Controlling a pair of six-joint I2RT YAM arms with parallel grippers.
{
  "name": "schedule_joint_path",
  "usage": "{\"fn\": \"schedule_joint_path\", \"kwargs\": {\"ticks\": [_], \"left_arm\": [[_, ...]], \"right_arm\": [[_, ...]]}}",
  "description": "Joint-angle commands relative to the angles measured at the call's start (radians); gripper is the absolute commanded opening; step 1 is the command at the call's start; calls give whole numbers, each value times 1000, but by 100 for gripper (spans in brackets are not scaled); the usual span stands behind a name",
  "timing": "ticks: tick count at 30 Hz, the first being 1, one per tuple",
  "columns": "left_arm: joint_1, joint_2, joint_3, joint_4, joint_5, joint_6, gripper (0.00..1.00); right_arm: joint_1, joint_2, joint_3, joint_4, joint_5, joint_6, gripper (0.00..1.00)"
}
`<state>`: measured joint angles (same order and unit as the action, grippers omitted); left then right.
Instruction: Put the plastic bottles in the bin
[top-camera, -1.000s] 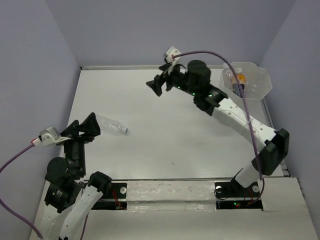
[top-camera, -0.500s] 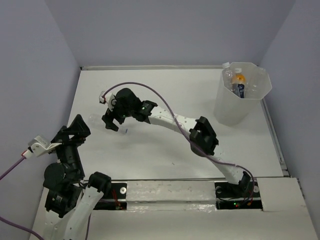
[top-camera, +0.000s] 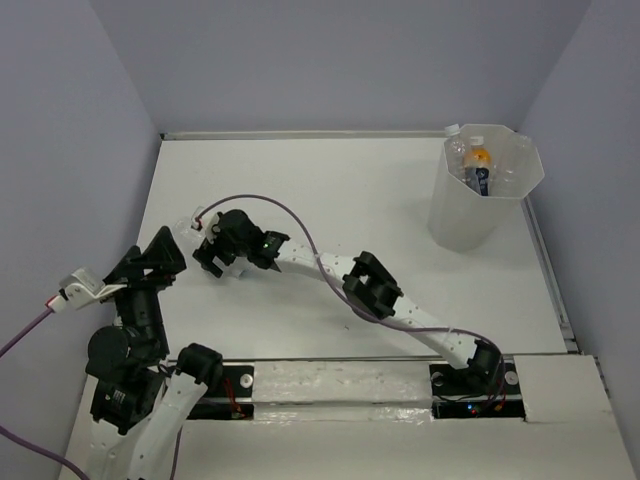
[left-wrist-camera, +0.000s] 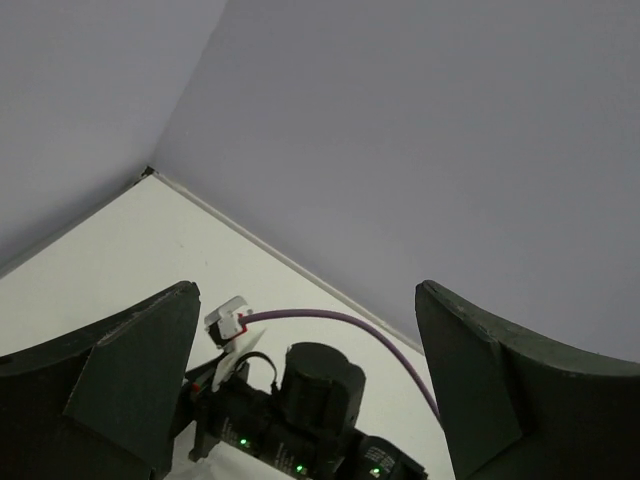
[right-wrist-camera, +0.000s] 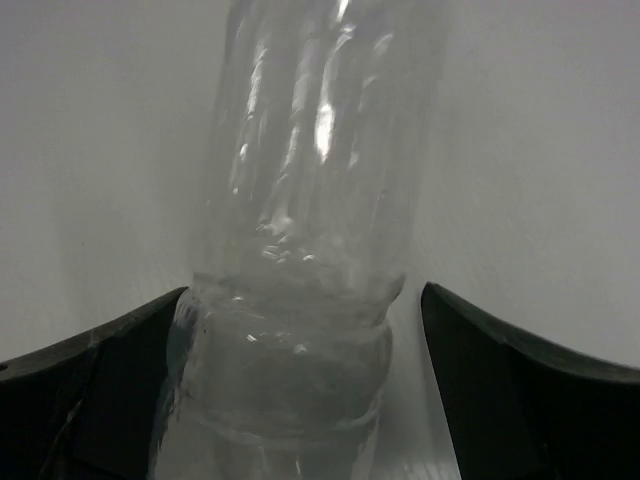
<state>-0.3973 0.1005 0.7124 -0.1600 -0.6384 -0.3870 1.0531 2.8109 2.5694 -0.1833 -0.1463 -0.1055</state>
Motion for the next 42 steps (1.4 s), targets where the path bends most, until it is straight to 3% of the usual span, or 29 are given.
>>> {"fn": "schedule_joint_path", "kwargs": {"ticks": [1, 3, 5, 6, 7, 11, 20, 21, 25, 29, 34, 42], "left_arm": [[5, 18, -11, 63, 40, 0, 98], [5, 18, -11, 60, 39, 3, 98], [3, 18, -11, 60, 36, 10, 98], [3, 18, -11, 60, 29, 13, 98], [3, 18, -13, 62, 29, 16, 98], [5, 19, -13, 65, 39, 16, 98], [3, 25, -25, 74, 104, 16, 98], [2, 25, -28, 74, 126, 13, 98], [-5, 13, -33, 86, 152, 17, 98], [-5, -8, -33, 91, 157, 20, 99], [-11, -19, -36, 93, 169, 25, 98], [-34, -27, -34, 93, 163, 33, 98]], "right_arm": [[18, 28, 31, 105, 27, 6, 92], [18, 35, 25, 110, 40, 12, 85], [18, -6, -49, 137, 77, 24, 64], [18, -43, -107, 168, 83, 41, 62], [18, -139, -270, 294, 85, 50, 60], [18, -321, -547, 502, 128, 64, 51], [-57, -948, -1102, 804, 328, -36, 49], [-103, -1075, -1185, 808, 362, -57, 49], [-287, -1312, -1333, 791, 462, -128, 49], [-528, -1545, -1381, 697, 502, -118, 51], [-761, -1624, -1440, 665, 544, -166, 51], [-936, -1587, -1514, 660, 488, -70, 51]]}}
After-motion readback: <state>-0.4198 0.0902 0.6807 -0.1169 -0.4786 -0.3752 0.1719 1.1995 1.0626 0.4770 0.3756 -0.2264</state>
